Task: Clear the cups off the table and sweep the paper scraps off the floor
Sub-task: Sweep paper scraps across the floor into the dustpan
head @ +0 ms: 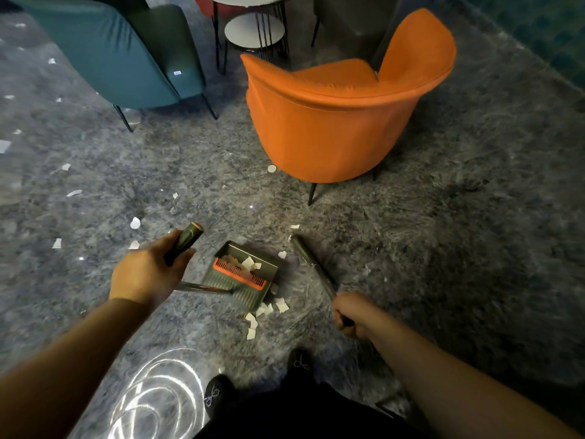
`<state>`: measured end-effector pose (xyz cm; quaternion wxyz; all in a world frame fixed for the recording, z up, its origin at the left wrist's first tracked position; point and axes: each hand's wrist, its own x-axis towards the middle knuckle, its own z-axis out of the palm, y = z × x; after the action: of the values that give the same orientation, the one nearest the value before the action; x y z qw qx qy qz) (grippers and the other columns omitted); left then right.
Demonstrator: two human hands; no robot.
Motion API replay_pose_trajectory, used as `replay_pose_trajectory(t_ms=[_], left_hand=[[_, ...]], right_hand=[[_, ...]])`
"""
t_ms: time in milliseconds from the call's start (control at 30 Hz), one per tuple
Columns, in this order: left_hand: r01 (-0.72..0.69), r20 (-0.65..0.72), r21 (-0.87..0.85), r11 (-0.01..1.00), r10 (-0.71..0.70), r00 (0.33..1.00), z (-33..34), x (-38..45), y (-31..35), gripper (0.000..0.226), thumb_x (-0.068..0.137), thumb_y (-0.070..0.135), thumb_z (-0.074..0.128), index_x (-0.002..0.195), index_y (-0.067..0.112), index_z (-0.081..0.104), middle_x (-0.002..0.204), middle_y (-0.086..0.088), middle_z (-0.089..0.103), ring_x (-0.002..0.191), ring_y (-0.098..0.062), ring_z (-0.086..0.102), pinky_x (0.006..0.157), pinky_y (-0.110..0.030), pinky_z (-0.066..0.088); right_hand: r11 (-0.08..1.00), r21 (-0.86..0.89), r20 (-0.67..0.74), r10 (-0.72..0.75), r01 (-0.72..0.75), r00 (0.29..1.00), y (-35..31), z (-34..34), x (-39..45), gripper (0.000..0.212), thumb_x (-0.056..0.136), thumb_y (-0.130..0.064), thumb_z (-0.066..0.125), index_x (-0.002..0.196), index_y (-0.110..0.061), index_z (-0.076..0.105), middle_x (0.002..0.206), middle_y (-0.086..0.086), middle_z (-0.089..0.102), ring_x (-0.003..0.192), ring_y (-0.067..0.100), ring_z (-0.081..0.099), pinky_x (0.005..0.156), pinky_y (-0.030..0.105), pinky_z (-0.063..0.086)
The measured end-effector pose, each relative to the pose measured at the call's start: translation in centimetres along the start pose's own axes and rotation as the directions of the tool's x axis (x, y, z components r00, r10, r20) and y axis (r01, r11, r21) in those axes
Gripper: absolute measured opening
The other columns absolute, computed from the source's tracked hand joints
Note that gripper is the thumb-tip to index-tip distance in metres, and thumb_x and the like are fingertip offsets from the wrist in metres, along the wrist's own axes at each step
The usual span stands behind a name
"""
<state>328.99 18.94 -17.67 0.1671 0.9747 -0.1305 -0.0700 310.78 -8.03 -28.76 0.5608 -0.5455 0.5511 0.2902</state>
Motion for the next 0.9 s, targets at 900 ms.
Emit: replay_pose_trajectory(t_ms=[900], left_hand=[[0.284, -0.151, -0.059, 0.957, -0.290, 0.945, -1.4, -2.6, -7.6, 0.046, 0.086, 0.039, 0.068, 0.130, 0.027, 0.060, 0.093, -0.020, 0.072, 0.087, -0.042, 0.066, 0.072, -0.040, 0.051]], right_hand=[[0.989, -0.050, -0.021, -0.140, 0.139, 0.990, -12.7, 0.6, 5.3, 0.024, 0.099, -0.005, 0.038, 0.076, -0.012, 0.043, 0.050, 0.004, 0.038, 0.021, 0.006, 0.032, 0.031, 0.006, 0.014]])
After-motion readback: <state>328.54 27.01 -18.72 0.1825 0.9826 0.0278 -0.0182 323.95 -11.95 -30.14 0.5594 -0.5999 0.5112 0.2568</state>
